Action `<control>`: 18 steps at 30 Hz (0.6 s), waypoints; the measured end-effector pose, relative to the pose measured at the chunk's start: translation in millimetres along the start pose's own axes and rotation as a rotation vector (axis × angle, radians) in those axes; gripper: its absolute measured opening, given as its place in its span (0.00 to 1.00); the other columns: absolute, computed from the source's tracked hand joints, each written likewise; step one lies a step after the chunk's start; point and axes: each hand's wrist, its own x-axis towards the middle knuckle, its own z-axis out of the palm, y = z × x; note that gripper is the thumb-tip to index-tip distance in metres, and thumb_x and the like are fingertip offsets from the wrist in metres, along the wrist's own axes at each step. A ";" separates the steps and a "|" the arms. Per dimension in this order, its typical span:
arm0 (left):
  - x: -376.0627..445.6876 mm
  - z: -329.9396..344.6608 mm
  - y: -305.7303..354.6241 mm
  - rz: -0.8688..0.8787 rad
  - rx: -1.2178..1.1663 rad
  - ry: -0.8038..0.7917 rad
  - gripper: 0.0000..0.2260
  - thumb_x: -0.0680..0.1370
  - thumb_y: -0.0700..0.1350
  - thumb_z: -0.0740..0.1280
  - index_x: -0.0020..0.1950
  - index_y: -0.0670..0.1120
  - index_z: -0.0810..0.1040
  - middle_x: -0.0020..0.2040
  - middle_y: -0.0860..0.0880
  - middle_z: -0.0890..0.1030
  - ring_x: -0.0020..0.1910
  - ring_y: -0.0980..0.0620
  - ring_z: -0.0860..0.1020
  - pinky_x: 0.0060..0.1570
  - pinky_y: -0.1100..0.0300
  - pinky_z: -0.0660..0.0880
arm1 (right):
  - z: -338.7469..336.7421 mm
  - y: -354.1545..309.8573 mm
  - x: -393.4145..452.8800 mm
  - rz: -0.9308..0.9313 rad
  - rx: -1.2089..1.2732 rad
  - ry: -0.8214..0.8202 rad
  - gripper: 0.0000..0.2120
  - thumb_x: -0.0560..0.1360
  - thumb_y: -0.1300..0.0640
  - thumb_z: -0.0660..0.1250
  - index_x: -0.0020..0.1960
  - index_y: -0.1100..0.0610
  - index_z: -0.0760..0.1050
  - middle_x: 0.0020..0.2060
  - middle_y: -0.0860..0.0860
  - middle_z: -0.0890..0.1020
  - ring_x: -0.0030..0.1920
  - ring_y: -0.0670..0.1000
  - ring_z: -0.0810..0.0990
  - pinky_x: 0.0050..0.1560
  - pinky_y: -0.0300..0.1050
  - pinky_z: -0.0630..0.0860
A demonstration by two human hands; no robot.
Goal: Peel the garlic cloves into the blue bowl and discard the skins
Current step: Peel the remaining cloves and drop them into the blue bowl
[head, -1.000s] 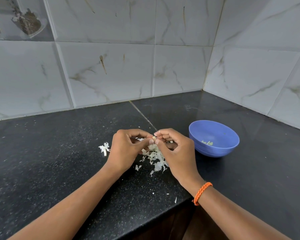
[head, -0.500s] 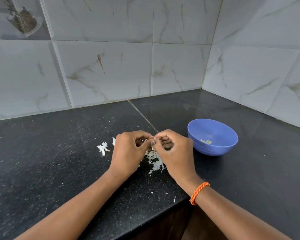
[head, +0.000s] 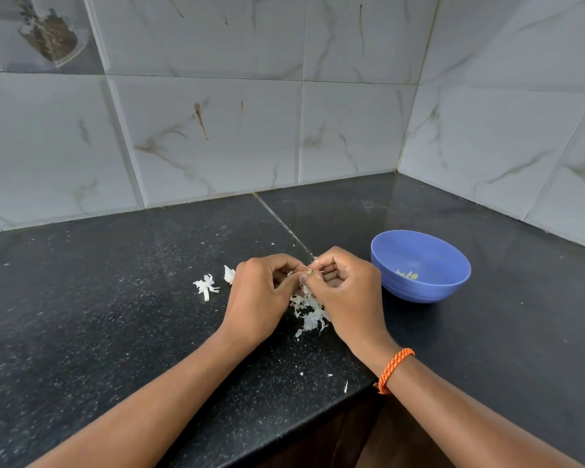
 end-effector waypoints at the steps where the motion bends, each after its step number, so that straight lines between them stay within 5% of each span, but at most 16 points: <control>1: 0.1 -0.7 -0.6 -0.009 -0.017 -0.009 0.04 0.81 0.39 0.75 0.49 0.48 0.88 0.39 0.52 0.88 0.39 0.53 0.87 0.47 0.45 0.86 | -0.5 0.4 0.4 0.013 0.022 -0.006 0.07 0.73 0.66 0.78 0.43 0.56 0.83 0.35 0.48 0.86 0.37 0.51 0.86 0.40 0.53 0.85; 18: 2.7 -5.5 3.1 -0.024 -0.117 -0.037 0.05 0.83 0.46 0.74 0.52 0.48 0.89 0.40 0.51 0.88 0.38 0.50 0.87 0.46 0.45 0.86 | -3.7 -0.9 -0.1 0.017 0.111 -0.003 0.01 0.77 0.60 0.76 0.48 0.56 0.85 0.40 0.49 0.87 0.42 0.53 0.87 0.45 0.58 0.86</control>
